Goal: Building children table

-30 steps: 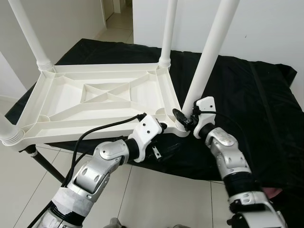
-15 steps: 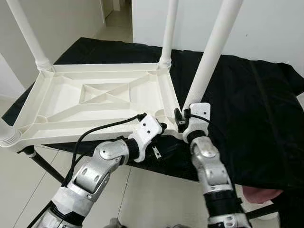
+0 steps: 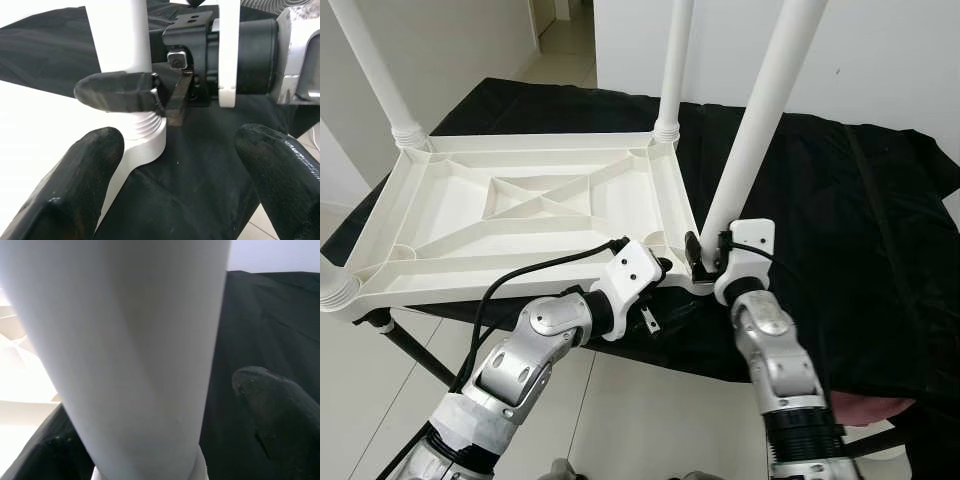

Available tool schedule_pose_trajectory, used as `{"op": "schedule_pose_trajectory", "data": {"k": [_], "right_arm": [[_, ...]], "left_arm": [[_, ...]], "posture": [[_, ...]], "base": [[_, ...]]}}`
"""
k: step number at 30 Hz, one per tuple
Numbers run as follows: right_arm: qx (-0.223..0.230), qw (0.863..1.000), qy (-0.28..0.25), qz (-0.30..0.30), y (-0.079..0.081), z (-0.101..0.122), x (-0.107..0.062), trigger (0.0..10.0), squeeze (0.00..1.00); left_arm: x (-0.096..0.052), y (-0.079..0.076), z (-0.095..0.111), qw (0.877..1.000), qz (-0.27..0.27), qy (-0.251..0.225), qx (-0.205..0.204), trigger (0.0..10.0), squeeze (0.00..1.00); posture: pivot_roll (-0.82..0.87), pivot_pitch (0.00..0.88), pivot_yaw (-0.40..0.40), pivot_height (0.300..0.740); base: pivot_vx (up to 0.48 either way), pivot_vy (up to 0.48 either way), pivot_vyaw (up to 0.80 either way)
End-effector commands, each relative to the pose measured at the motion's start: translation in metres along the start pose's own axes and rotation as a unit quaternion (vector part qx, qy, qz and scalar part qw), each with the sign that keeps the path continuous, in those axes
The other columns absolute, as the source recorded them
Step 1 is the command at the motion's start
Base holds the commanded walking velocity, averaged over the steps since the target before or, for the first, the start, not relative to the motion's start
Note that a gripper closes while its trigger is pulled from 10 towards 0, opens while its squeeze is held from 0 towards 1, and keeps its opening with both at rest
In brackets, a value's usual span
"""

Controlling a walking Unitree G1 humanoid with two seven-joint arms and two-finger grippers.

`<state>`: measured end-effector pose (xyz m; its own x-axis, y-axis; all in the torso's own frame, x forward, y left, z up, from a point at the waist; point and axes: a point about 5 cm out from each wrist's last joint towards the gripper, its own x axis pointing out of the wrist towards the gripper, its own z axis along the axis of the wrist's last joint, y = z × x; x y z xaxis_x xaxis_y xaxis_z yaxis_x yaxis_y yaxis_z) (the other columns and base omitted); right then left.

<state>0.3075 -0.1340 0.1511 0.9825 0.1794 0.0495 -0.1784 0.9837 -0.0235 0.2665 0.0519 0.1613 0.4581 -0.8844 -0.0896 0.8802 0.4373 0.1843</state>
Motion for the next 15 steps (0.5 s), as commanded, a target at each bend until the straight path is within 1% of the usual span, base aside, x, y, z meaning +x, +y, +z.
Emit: {"op": "schedule_pose_trajectory", "data": {"k": [1,2,5,6,8,9,10,12,13,14,15], "right_arm": [[0.003,1.0,-0.008,0.004,-0.0039,0.0034,-0.0013,10.0,1.0],[0.003,1.0,-0.006,0.021,-0.0053,0.0029,-0.0019,10.0,1.0],[0.004,0.999,-0.004,0.034,-0.0061,0.0025,-0.0024,10.0,1.0],[-0.006,0.997,0.0,0.071,-0.0071,0.0009,-0.0034,10.0,0.0],[-0.006,0.997,0.0,0.071,-0.0071,0.0009,-0.0034,10.0,0.0],[-0.033,0.991,-0.001,0.131,-0.0075,0.0001,-0.0044,10.0,0.0],[-0.05,0.983,0.003,0.179,-0.0092,-0.0013,-0.0034,10.0,0.0],[-0.05,0.983,0.003,0.179,-0.0092,-0.0013,-0.0034,10.0,0.0],[-0.065,0.975,0.004,0.211,-0.0117,-0.0015,-0.0009,10.0,0.0],[-0.065,0.975,0.004,0.211,-0.0117,-0.0015,-0.0009,10.0,0.0],[-0.077,0.968,0.006,0.239,-0.0122,-0.0018,0.0044,10.0,0.0]], "left_arm": [[-0.0006,-0.0014,-0.0018,1.0,-0.015,0.007,0.001,10.0,0.0],[-0.0007,-0.0012,-0.0019,1.0,-0.015,0.007,0.002,10.0,0.0],[-0.0008,-0.001,-0.002,1.0,-0.014,0.008,0.002,10.0,0.0],[-0.0011,-0.0008,-0.0021,1.0,-0.014,0.008,0.003,10.0,0.0],[-0.0011,-0.0008,-0.0021,1.0,-0.014,0.008,0.003,10.0,0.0],[-0.0014,-0.0005,-0.0025,1.0,-0.013,0.008,0.003,10.0,0.0],[-0.0013,-0.0006,-0.0025,1.0,-0.014,0.008,0.004,10.0,0.0],[-0.0013,-0.0006,-0.0025,1.0,-0.014,0.008,0.004,10.0,0.0],[-0.0008,-0.0007,-0.0027,1.0,-0.014,0.008,0.004,10.0,0.0],[-0.0008,-0.0007,-0.0027,1.0,-0.014,0.008,0.004,10.0,0.0],[-0.0002,-0.0018,-0.0035,1.0,-0.015,0.009,0.004,10.0,0.0]], "posture": [[-0.09,0.033,0.014,0.74],[-0.08,0.028,0.011,0.74],[-0.08,0.028,0.011,0.74],[-0.08,0.025,0.009,0.74],[-0.08,0.025,0.009,0.74],[-0.08,0.014,0.009,0.74],[-0.08,0.009,0.007,0.74],[-0.08,0.009,0.007,0.74],[-0.08,0.005,0.004,0.74],[-0.08,0.005,0.004,0.74],[-0.08,0.002,0.003,0.74]], "base": [[0.0,0.0,0.0],[0.0,0.0,0.0],[0.0,0.0,0.0],[0.0,0.0,0.0],[0.0,0.0,0.0],[0.0,0.0,0.0],[0.0,0.0,0.0],[0.0,0.0,0.0],[0.0,0.0,0.0],[0.0,0.0,0.0],[0.0,0.0,0.0]]}}
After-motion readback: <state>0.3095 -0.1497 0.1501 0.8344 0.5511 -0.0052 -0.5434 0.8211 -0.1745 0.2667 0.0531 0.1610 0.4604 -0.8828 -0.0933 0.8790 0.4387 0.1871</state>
